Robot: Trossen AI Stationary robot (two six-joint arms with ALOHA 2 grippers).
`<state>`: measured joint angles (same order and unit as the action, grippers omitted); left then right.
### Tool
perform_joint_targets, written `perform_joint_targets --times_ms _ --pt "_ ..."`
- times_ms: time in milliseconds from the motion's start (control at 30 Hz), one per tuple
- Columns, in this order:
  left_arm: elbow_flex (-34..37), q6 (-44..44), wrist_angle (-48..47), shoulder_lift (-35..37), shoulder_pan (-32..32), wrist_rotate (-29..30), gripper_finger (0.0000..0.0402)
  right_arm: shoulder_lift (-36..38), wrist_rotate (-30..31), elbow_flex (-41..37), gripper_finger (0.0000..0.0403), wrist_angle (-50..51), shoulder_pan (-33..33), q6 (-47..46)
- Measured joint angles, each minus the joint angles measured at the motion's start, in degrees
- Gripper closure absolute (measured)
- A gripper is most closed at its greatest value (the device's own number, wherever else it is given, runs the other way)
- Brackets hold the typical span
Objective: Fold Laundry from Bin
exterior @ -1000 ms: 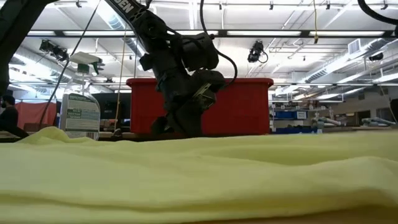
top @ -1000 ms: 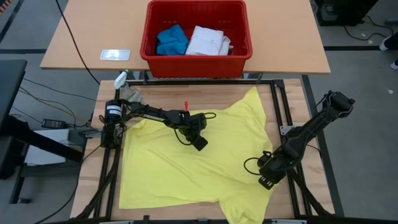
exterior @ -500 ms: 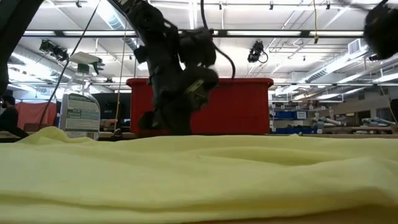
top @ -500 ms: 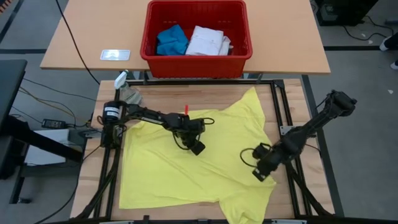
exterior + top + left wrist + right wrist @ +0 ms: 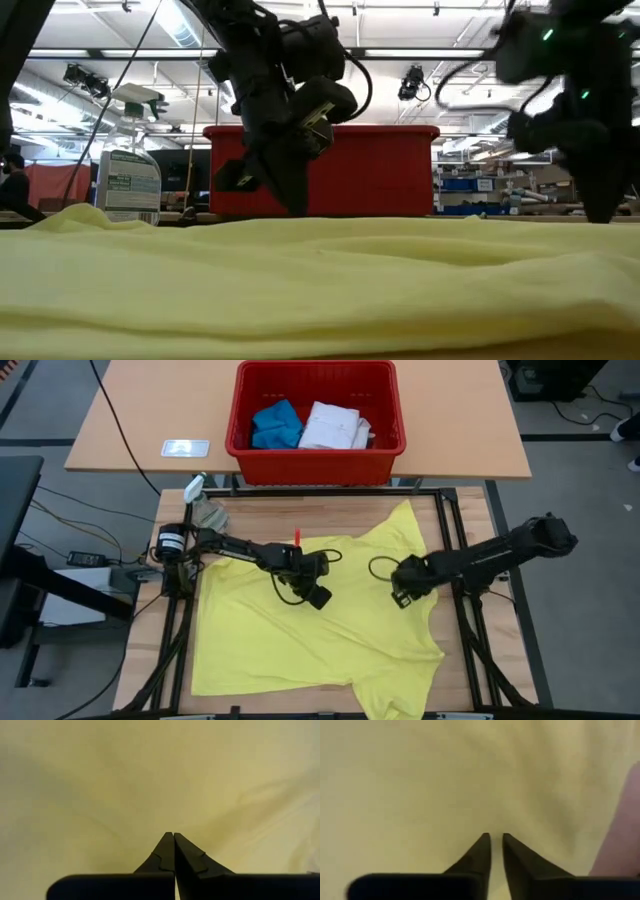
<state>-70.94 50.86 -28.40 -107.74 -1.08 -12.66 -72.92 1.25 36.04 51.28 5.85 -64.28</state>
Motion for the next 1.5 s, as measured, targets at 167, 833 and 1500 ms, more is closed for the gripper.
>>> perform_joint_targets --times_ms 167,833,1500 --pt "0.00 2.35 0.79 -0.02 0.67 1.48 0.0401 -4.36 -0.72 -1.66 0.0395 -3.40 -6.62 9.33" --pt "-0.04 -10.14 -3.96 1.68 -10.88 -2.82 0.0401 -0.12 0.56 -1.86 0.0382 -4.94 -20.07 18.63" --pt "4.55 -12.03 -8.42 5.88 -6.04 1.31 0.0348 -10.81 -4.53 -1.14 0.0392 -21.55 -19.05 23.45"
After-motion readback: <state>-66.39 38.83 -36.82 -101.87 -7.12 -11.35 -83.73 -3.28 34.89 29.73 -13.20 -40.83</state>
